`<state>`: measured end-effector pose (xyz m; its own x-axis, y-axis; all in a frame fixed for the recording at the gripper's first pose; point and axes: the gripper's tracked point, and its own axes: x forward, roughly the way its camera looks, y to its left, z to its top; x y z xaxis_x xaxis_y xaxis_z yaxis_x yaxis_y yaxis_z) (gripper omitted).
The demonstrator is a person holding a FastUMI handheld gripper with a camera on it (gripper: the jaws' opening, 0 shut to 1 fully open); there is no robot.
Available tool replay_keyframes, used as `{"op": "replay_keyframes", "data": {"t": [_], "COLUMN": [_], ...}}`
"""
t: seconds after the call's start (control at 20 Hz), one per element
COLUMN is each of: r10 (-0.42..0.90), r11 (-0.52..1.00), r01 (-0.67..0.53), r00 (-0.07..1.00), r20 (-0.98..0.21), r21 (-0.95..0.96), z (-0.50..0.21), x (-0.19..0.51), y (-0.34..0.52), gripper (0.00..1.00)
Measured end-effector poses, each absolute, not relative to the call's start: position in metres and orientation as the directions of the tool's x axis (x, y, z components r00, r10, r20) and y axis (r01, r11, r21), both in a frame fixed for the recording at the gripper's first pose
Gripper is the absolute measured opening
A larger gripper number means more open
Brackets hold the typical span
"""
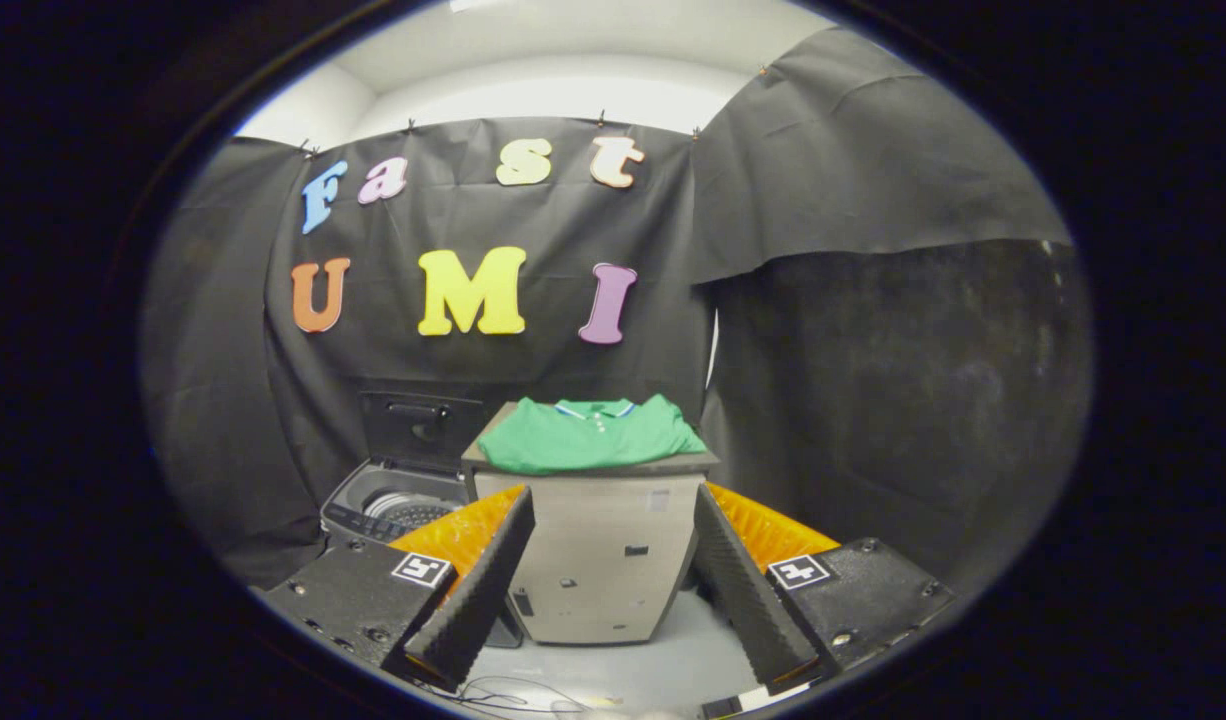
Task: Put the clothes into the washing machine and then close the washing machine lid.
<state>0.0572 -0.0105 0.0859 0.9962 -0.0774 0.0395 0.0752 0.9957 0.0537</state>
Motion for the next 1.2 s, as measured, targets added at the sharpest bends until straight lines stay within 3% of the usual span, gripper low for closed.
{"op": "replay_keyframes", "data": {"t": [0.65,1.2], "r10": [-0.024,0.055], "r11": [0.996,0.998], "r01": [0.029,-0.056], "r00": [0.998,0.929], "r20": [-0.055,-0.366], "r21": [0.079,0.009], "z": [0.196,0.121], "x": [0.265,0.436], "y": [-0.031,-0.001], "gripper": [1.00,1.00]}}
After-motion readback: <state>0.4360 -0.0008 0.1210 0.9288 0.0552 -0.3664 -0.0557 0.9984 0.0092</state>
